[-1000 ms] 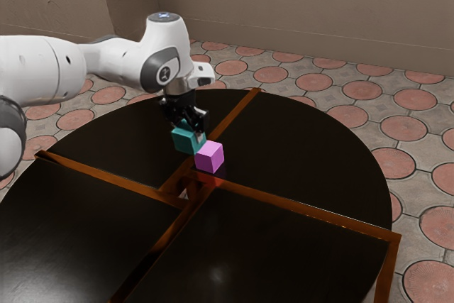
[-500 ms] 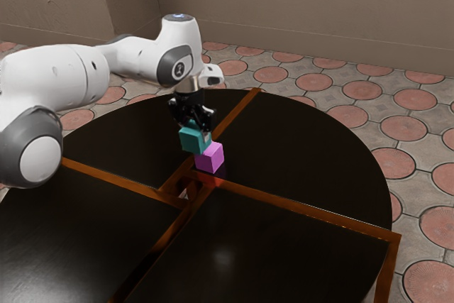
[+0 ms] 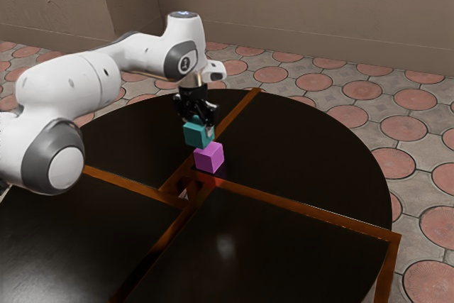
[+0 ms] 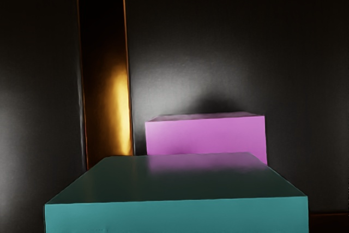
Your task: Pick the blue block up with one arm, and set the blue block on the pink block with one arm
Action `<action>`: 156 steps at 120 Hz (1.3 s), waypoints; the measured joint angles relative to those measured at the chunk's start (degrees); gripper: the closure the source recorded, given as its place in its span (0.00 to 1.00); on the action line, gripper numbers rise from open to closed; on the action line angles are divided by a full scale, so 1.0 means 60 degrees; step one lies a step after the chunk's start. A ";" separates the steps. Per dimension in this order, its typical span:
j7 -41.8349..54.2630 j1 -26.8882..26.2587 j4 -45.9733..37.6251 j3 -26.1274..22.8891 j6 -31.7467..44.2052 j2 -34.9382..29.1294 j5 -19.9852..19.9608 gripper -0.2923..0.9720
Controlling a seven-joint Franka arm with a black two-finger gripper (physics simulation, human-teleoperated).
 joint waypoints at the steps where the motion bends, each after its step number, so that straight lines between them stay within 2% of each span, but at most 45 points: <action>1: 0.0006 0.0000 0.0029 -0.0002 -0.0008 0.0023 0.0000 0.49; 43: 0.0207 0.0000 0.0698 -0.0127 -0.0156 0.0557 -0.0005 0.49; 117: 0.0363 0.0001 0.0831 -0.0214 -0.0177 0.0634 -0.0006 0.48; 156: 0.0429 -0.0006 0.0775 -0.0286 -0.0200 0.0287 -0.0073 0.30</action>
